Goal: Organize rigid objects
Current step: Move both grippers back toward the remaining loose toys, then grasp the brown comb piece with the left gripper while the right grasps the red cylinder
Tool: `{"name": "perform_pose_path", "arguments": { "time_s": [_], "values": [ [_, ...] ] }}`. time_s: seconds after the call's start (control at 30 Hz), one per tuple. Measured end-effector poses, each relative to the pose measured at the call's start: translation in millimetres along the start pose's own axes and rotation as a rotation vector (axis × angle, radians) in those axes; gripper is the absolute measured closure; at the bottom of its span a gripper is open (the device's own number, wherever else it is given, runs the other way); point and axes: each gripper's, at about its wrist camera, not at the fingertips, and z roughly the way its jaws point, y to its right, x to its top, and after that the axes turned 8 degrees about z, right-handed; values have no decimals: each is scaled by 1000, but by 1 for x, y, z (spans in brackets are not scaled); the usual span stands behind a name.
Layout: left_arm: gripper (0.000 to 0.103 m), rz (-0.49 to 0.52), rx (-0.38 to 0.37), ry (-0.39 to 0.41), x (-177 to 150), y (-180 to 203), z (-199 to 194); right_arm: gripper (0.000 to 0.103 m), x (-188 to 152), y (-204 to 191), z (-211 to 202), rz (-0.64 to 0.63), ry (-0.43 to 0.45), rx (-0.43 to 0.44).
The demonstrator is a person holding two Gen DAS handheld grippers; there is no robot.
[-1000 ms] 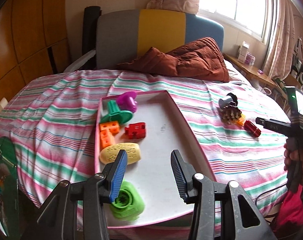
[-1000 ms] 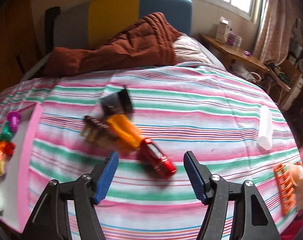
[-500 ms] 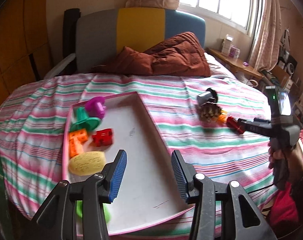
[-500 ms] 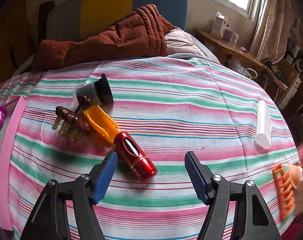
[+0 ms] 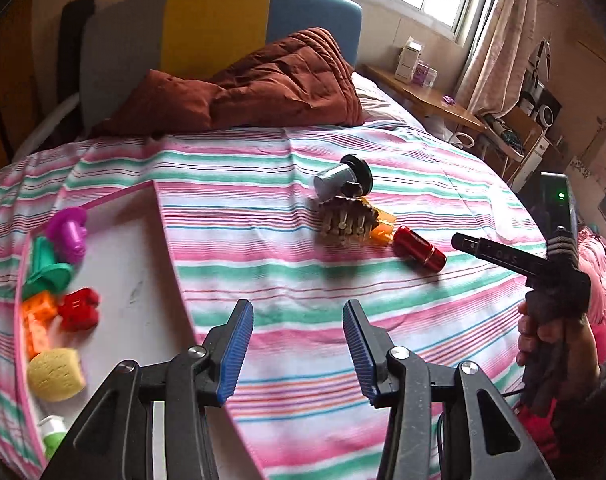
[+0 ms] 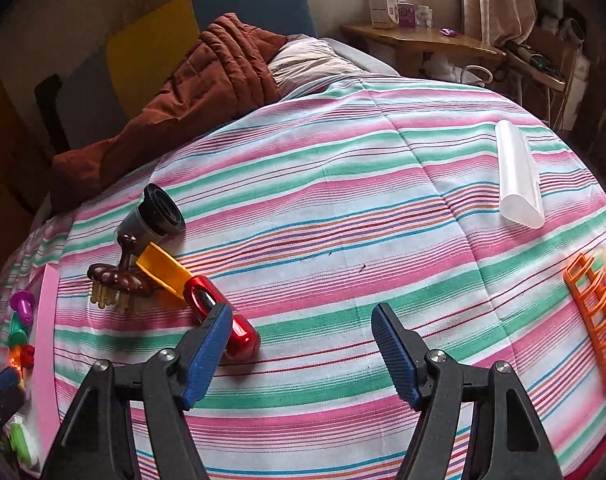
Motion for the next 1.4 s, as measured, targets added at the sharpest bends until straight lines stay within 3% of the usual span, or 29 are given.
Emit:
{"name": "perform_pose_path", "arguments": {
  "time_s": [0.5,0.63,0.73,0.9,1.03,1.13,1.4],
  "values": [
    [55,93,61,-19,20,20,30,30,2,-5,-2,-20,-1,15],
    [46,122,57,-12,23,27,33,30,2,-4,-2,-17,-2,15],
    [46,134,44,-22,26,30,41,30,3,-2,-2,-9,0,19],
    [40,120,-39,-44,36,28,58,30,6,3,-3,13,3,23],
    [26,111,-110,-63,45,30,72,30,8,4,-1,19,0,26],
    [21,129,-114,-62,53,35,84,30,9,5,-1,21,0,28],
    [21,146,-108,-65,74,37,115,30,9,4,3,22,-11,31]
  ]
}}
